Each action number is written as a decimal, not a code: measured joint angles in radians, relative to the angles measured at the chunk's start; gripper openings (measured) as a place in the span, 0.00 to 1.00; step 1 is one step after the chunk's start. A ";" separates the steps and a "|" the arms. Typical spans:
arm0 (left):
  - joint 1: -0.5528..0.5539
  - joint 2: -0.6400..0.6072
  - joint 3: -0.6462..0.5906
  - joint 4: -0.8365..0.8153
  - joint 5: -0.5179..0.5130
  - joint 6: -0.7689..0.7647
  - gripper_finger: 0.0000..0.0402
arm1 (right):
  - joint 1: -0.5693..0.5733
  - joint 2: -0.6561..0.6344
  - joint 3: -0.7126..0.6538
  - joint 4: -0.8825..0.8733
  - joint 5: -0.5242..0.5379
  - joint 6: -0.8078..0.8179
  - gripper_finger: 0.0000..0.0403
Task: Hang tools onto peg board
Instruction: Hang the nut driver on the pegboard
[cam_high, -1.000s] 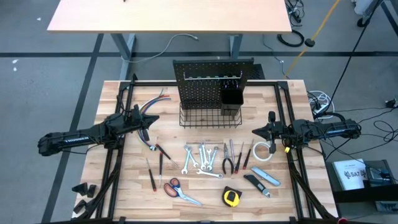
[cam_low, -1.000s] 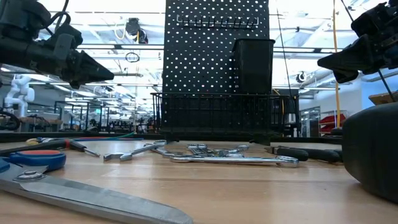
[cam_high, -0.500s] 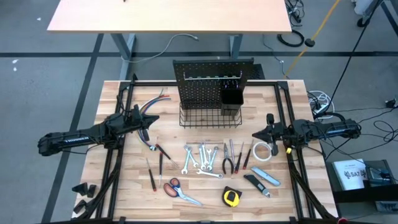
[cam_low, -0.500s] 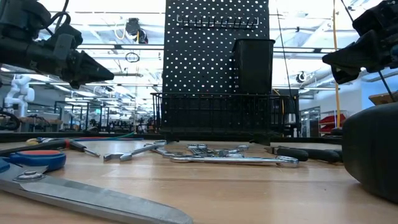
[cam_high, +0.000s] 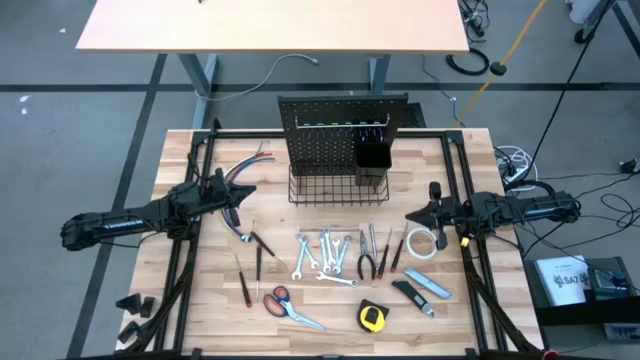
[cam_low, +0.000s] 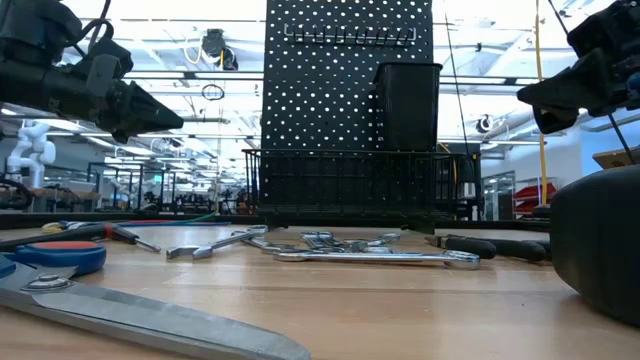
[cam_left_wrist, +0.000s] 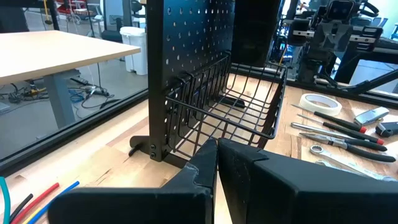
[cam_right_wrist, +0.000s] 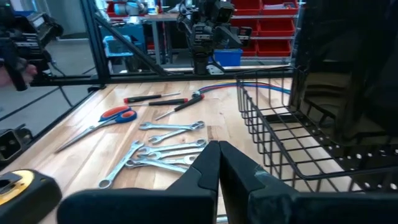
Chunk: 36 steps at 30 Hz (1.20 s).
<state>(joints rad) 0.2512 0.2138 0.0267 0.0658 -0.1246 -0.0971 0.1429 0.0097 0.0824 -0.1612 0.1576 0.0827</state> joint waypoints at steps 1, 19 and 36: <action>0.000 0.000 0.000 0.000 0.000 0.000 0.05 | 0.000 0.000 0.000 0.000 0.003 0.002 0.00; 0.000 0.000 0.000 0.138 0.042 -0.158 0.05 | -0.001 0.000 0.000 0.024 -0.001 -0.197 0.00; -0.055 0.094 0.106 0.254 0.239 -0.051 0.05 | -0.002 0.114 0.000 0.335 -0.007 0.035 0.02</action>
<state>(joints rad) 0.1961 0.3080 0.1325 0.3201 0.1146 -0.1482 0.1413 0.1240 0.0826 0.1739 0.1505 0.1177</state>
